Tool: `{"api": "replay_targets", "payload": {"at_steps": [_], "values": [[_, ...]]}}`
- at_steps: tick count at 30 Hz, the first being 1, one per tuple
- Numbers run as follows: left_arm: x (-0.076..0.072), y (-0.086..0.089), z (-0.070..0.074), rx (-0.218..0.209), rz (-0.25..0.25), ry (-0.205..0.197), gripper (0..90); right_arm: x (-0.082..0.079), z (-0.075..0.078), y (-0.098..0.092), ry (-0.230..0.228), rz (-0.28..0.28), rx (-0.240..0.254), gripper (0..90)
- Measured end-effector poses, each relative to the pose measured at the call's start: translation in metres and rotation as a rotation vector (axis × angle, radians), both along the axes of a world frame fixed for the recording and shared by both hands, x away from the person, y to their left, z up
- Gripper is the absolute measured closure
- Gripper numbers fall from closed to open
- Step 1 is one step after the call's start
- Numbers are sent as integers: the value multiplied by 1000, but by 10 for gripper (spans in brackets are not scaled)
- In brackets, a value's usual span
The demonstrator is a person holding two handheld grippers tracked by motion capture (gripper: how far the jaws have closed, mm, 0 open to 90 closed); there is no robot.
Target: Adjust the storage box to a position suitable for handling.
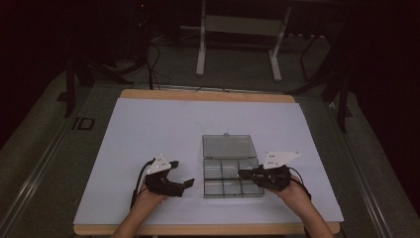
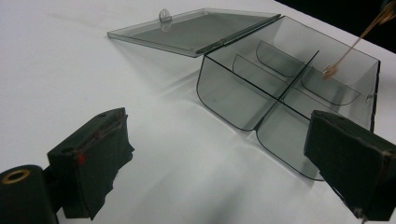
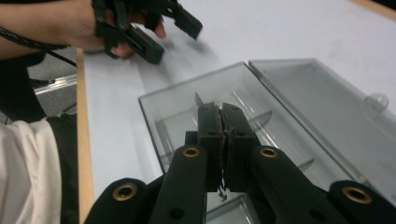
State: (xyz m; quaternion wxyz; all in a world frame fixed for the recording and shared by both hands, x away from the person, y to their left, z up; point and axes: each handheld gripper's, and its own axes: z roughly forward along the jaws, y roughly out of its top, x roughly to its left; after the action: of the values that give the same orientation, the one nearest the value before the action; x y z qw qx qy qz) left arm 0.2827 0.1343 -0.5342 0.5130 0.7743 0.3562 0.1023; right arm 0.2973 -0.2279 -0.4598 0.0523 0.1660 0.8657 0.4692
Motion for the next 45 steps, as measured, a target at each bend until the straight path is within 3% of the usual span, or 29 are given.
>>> {"api": "replay_targets", "payload": {"at_steps": [9, 26, 36, 45], "values": [[0, 0, 0, 1, 0, 0, 76, 4, -20, 1, -10, -37, -74, 878], [-1, 0, -1, 3, -2, 1, 76, 9, -44, 9, 37, -41, -117, 871], [-1, 0, 0, 1, -1, 1, 76, 11, -44, 6, 54, -52, -105, 820], [-1, 1, 0, -2, -3, 0, 76, 10, -38, 3, 41, -57, -81, 785]]}}
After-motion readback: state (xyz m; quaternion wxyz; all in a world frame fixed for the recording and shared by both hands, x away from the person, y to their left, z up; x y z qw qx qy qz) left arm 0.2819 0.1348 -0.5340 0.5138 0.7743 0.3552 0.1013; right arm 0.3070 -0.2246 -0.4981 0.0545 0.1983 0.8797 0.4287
